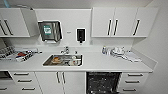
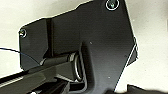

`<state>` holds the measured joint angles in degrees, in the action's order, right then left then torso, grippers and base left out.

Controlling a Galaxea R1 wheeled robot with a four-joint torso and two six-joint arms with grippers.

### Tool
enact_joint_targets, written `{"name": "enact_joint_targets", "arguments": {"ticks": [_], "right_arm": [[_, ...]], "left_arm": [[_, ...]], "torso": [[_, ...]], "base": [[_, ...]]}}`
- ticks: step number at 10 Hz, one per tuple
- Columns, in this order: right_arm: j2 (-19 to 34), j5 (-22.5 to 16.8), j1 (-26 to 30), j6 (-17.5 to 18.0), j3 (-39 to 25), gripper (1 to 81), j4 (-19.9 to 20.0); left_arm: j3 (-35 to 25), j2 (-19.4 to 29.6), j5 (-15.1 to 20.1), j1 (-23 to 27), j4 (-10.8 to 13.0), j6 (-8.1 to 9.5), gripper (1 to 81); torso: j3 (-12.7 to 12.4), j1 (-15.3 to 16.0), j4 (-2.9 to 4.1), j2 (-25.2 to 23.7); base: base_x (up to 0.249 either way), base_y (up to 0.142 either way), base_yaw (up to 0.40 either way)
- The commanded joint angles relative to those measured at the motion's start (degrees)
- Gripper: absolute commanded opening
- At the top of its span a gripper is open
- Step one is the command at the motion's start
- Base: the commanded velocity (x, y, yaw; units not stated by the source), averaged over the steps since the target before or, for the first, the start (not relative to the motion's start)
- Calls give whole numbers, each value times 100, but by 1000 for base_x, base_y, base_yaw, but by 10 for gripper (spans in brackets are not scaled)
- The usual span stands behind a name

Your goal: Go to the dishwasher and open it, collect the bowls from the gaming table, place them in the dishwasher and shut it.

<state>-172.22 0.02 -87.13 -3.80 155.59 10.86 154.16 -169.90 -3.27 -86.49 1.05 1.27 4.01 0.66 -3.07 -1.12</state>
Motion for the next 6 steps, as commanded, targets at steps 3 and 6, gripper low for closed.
{"name": "enact_joint_targets", "arguments": {"ticks": [3, 6], "right_arm": [[-104, -345, 279, 11, 129, 811, -23], [-123, -345, 270, 2, 129, 811, -23]], "left_arm": [[9, 8, 292, 295, -17, -30, 811], [9, 8, 292, 295, -17, -21, 811]], "torso": [[0, 0, 0, 0], [0, 0, 0, 0]], "base": [[0, 0, 0], [0, 0, 0]]}}
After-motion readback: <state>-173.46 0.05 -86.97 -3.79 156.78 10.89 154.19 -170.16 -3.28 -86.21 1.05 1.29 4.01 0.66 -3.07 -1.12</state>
